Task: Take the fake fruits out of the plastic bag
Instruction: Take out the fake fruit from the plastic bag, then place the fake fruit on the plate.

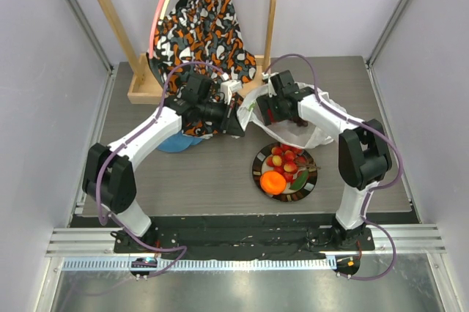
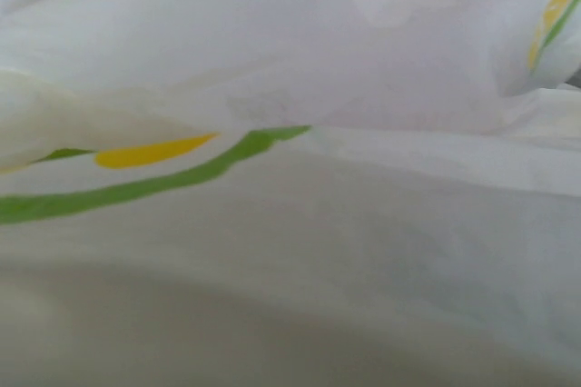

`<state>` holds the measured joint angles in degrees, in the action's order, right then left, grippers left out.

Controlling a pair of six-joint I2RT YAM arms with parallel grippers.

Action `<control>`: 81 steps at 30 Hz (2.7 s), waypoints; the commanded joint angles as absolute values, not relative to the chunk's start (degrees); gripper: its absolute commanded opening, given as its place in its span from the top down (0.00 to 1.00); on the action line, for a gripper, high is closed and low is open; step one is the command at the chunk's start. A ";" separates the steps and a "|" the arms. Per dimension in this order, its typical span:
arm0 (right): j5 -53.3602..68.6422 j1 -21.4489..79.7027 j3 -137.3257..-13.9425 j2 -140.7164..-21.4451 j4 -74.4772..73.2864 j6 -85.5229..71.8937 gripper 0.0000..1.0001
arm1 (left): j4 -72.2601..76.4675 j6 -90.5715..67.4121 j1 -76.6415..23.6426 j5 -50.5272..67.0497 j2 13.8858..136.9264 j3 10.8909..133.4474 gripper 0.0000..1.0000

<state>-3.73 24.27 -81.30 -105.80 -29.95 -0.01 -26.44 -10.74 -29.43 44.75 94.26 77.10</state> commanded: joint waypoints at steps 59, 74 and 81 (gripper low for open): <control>15.48 39.72 -52.13 -64.15 -58.98 53.79 0.59 | -22.06 -12.66 -29.00 37.44 94.66 86.92 1.00; 13.89 41.22 -48.96 -72.16 -47.90 52.47 0.59 | -23.56 -10.63 -29.00 36.30 93.43 85.87 1.00; 16.17 41.49 -47.99 -72.51 -45.18 50.19 0.53 | -22.50 -12.13 -29.09 37.26 94.66 86.39 1.00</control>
